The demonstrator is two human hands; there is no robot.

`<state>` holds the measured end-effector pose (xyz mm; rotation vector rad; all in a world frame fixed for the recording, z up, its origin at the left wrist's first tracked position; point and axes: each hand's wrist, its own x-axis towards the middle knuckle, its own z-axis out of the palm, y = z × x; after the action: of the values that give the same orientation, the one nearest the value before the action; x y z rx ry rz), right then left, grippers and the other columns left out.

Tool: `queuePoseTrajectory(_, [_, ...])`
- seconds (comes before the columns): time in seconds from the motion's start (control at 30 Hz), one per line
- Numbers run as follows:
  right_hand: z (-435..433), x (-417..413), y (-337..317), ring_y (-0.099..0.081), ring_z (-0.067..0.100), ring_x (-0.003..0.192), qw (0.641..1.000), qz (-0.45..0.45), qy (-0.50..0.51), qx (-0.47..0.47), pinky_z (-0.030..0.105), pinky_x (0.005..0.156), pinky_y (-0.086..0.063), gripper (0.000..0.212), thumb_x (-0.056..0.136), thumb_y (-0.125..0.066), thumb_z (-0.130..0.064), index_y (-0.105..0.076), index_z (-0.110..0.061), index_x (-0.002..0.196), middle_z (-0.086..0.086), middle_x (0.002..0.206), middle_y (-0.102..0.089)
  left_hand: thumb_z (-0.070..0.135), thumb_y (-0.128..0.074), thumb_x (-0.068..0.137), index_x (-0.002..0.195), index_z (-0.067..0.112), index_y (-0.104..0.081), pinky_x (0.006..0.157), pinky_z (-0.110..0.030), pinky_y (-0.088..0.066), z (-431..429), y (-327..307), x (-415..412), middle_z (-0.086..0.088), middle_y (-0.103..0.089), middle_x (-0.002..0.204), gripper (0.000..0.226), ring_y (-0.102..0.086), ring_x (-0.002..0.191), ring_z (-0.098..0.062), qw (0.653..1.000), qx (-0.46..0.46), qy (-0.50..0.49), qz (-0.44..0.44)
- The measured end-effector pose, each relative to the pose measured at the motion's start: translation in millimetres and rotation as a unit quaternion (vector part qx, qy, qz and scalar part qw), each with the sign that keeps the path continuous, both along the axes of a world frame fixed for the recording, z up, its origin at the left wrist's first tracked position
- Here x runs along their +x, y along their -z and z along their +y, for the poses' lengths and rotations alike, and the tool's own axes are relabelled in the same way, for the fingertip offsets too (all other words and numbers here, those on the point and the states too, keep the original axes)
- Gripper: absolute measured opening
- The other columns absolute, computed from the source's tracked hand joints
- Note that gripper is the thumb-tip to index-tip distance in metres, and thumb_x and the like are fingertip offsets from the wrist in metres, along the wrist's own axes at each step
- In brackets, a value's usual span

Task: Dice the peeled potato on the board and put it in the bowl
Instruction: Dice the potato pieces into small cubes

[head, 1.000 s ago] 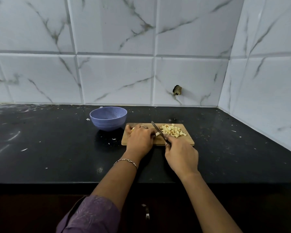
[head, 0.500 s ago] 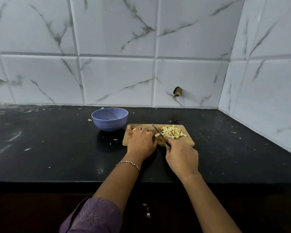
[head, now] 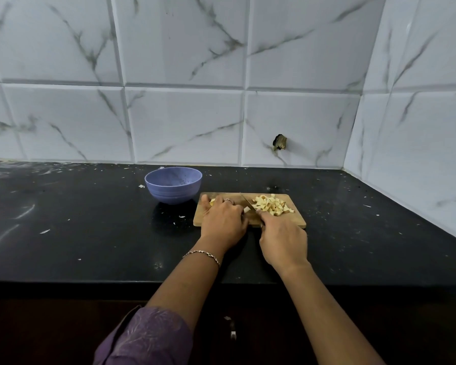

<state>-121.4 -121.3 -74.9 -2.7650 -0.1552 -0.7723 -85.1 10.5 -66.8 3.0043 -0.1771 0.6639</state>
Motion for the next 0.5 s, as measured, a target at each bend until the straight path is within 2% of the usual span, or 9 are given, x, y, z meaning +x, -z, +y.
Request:
queuePoseTrajectory(0.2, [-2.9,-9.4,-1.1,-0.049,0.008,0.071,0.998,-0.030,-0.018,0.044,0.025,0.061,-0.041,0.039,0.101,-0.050,-0.030,-0.052,-0.039,0.140,-0.008,0.081,-0.058,0.041,-0.038,0.098,0.111,0.022,-0.071,0.112,-0.056,-0.014,1.1,3.1,0.8,-0.001,-0.064,0.118,0.041,-0.046,0.123,-0.022,1.000,-0.006,0.002,0.006])
queuePoseTrajectory(0.27, [-3.1,-11.4,-1.1,-0.057,0.009,0.075,0.999,-0.025,-0.030,0.038,0.023,0.060,-0.040,0.038,0.101,-0.050,-0.031,-0.053,-0.039,0.138,-0.009,0.088,-0.066,0.040,-0.038,0.098,0.110,0.021,-0.071,0.112,-0.056,-0.014,1.1,2.7,0.5,-0.001,-0.064,0.117,0.041,-0.046,0.122,-0.022,1.000,-0.011,0.003,0.008])
queuePoseTrajectory(0.33, [-2.4,-10.4,-2.0,-0.063,0.010,0.083,0.999,-0.008,-0.038,0.027,0.025,0.063,-0.045,0.037,0.101,-0.050,-0.030,-0.054,-0.039,0.137,-0.008,0.094,-0.069,0.040,-0.038,0.097,0.109,0.021,-0.071,0.112,-0.055,-0.016,0.7,1.9,0.0,-0.002,-0.064,0.116,0.040,-0.047,0.121,-0.023,1.000,-0.012,0.003,0.009])
queuePoseTrajectory(0.5, [0.6,-4.3,-2.4,-0.063,0.013,0.080,0.999,-0.003,-0.040,-0.022,0.029,0.067,-0.051,0.035,0.098,-0.053,-0.022,-0.059,-0.036,0.129,-0.008,0.089,-0.069,0.039,-0.039,0.098,0.107,0.021,-0.071,0.111,-0.055,-0.016,0.8,0.8,-1.3,-0.002,-0.064,0.115,0.038,-0.047,0.120,-0.023,1.000,-0.012,0.004,0.008])
